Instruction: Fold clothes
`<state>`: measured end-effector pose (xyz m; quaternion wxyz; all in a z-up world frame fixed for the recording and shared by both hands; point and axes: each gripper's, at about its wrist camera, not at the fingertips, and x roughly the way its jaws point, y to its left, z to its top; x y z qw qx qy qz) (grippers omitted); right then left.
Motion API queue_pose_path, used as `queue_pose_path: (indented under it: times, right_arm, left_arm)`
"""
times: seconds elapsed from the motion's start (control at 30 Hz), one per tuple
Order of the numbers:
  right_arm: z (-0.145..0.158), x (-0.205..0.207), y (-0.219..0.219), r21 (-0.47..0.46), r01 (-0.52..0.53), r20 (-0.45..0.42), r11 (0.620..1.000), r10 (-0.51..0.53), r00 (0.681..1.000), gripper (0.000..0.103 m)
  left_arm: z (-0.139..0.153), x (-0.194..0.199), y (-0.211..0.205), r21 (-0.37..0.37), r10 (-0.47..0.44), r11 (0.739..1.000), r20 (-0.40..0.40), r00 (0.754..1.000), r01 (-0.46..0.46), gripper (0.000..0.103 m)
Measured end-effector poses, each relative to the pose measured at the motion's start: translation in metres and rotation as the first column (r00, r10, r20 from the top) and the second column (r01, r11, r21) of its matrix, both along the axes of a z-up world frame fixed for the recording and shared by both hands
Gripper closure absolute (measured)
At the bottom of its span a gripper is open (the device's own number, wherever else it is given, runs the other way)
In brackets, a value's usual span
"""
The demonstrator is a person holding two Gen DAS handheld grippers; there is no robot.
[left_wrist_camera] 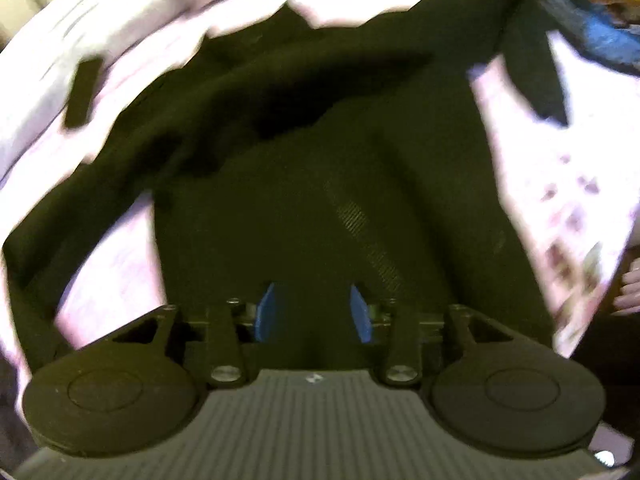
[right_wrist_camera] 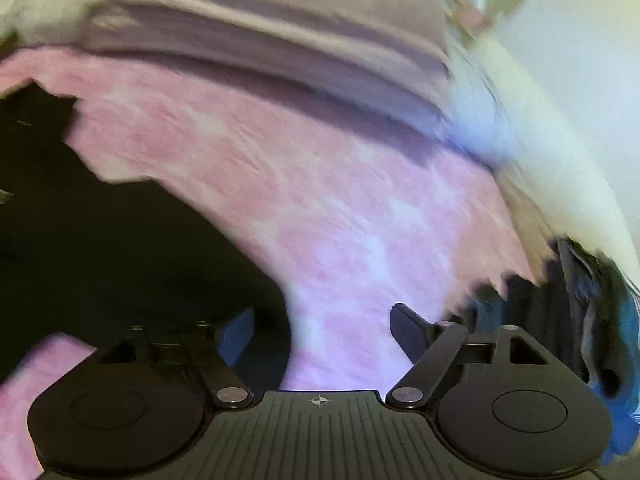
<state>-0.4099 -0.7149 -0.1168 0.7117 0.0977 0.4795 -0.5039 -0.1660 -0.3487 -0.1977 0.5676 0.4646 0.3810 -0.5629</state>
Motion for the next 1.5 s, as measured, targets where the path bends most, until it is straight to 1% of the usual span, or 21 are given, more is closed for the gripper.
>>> queue_pose_path:
  times: [0.1, 0.17, 0.23, 0.3, 0.37, 0.47, 0.5, 0.6, 0.67, 0.77, 0.8, 0.9, 0.93, 0.97, 1.0, 1.03, 1.13, 1.27, 1.3, 1.33, 1.5]
  right_arm:
    - [-0.012, 0.019, 0.062, 0.148, -0.055, 0.212, 0.988, 0.023, 0.977, 0.025]
    - [-0.028, 0.028, 0.110, 0.299, -0.101, 0.367, 0.949, -0.016, 0.930, 0.025]
    - [-0.049, 0.037, 0.150, 0.420, -0.140, 0.453, 0.896, -0.073, 0.889, 0.025]
    - [-0.068, 0.051, 0.199, 0.502, -0.165, 0.486, 0.849, -0.120, 0.865, 0.025]
    - [-0.088, 0.067, 0.240, 0.562, -0.186, 0.500, 0.806, -0.151, 0.853, 0.025]
    - [-0.109, 0.082, 0.287, 0.596, -0.132, 0.458, 0.792, -0.200, 0.866, 0.025]
    - [-0.114, 0.083, 0.296, 0.604, -0.104, 0.450, 0.790, -0.230, 0.863, 0.025]
    - [-0.125, 0.084, 0.314, 0.594, -0.053, 0.446, 0.803, -0.273, 0.852, 0.025]
    - [-0.125, 0.097, 0.320, 0.558, -0.092, 0.419, 0.825, -0.183, 0.889, 0.025]
    - [-0.119, 0.112, 0.343, 0.456, -0.202, 0.338, 0.867, 0.042, 0.940, 0.025]
    - [-0.120, 0.114, 0.345, 0.422, -0.226, 0.312, 0.878, 0.093, 0.945, 0.025]
    - [-0.131, 0.106, 0.334, 0.405, -0.225, 0.374, 0.886, 0.064, 0.925, 0.025]
    - [-0.134, 0.101, 0.330, 0.415, -0.219, 0.419, 0.883, 0.028, 0.908, 0.029]
    - [-0.138, 0.096, 0.322, 0.431, -0.211, 0.459, 0.877, -0.013, 0.888, 0.063]
    - [-0.138, 0.093, 0.317, 0.460, -0.208, 0.492, 0.863, -0.054, 0.869, 0.080]
    - [-0.135, 0.086, 0.312, 0.483, -0.195, 0.509, 0.854, -0.092, 0.856, 0.086]
    - [-0.104, 0.056, 0.303, 0.484, -0.194, 0.515, 0.853, -0.099, 0.851, 0.095]
    - [-0.050, -0.002, 0.296, 0.485, -0.129, 0.450, 0.865, -0.121, 0.885, 0.101]
    - [-0.040, -0.016, 0.292, 0.490, -0.113, 0.432, 0.864, -0.128, 0.893, 0.101]
    - [-0.037, -0.029, 0.289, 0.513, -0.222, 0.420, 0.829, -0.018, 0.907, 0.101]
    - [-0.059, -0.042, 0.297, 0.590, -0.187, 0.359, 0.786, -0.048, 0.932, 0.101]
  left_arm:
    - [-0.015, 0.044, 0.035, 0.061, 0.090, 0.994, 0.026, 0.996, -0.091, 0.063]
    - [-0.025, 0.072, 0.053, 0.082, 0.148, 0.986, 0.000, 0.989, -0.148, 0.062]
    - [-0.037, 0.100, 0.069, 0.091, 0.205, 0.976, -0.052, 0.977, -0.199, 0.062]
    - [-0.056, 0.122, 0.078, 0.113, 0.240, 0.967, -0.124, 0.963, -0.227, 0.062]
    - [-0.070, 0.133, 0.088, 0.125, 0.257, 0.964, -0.186, 0.948, -0.236, 0.063]
    - [-0.085, 0.138, 0.097, 0.121, 0.243, 0.968, -0.262, 0.934, -0.218, 0.066]
    - [-0.086, 0.138, 0.098, 0.108, 0.223, 0.973, -0.260, 0.939, -0.202, 0.068]
    - [-0.077, 0.143, 0.103, 0.069, 0.187, 0.982, -0.257, 0.948, -0.175, 0.095]
    - [-0.065, 0.158, 0.108, 0.050, 0.204, 0.979, -0.317, 0.926, -0.198, 0.096]
    - [-0.049, 0.169, 0.114, 0.018, 0.173, 0.984, -0.337, 0.925, -0.178, 0.096]
    - [-0.048, 0.171, 0.115, 0.016, 0.168, 0.985, -0.341, 0.925, -0.174, 0.096]
    - [-0.052, 0.166, 0.115, 0.017, 0.132, 0.991, -0.322, 0.938, -0.133, 0.096]
    - [-0.051, 0.161, 0.120, 0.019, 0.129, 0.991, -0.315, 0.940, -0.129, 0.097]
    - [-0.048, 0.156, 0.126, 0.021, 0.129, 0.991, -0.312, 0.941, -0.129, 0.097]
    - [-0.044, 0.156, 0.129, 0.020, 0.128, 0.991, -0.314, 0.941, -0.129, 0.097]
    - [-0.039, 0.157, 0.132, 0.018, 0.127, 0.992, -0.317, 0.940, -0.128, 0.097]
    - [-0.011, 0.162, 0.148, 0.011, 0.110, 0.994, -0.346, 0.932, -0.113, 0.097]
    - [0.024, 0.149, 0.175, 0.027, 0.099, 0.995, -0.374, 0.922, -0.096, 0.097]
    - [0.024, 0.144, 0.182, 0.042, 0.101, 0.995, -0.379, 0.920, -0.092, 0.097]
    - [0.018, 0.140, 0.190, 0.062, 0.109, 0.994, -0.386, 0.916, -0.092, 0.097]
    - [-0.030, 0.136, 0.219, 0.157, 0.210, 0.974, -0.371, 0.905, -0.162, 0.097]
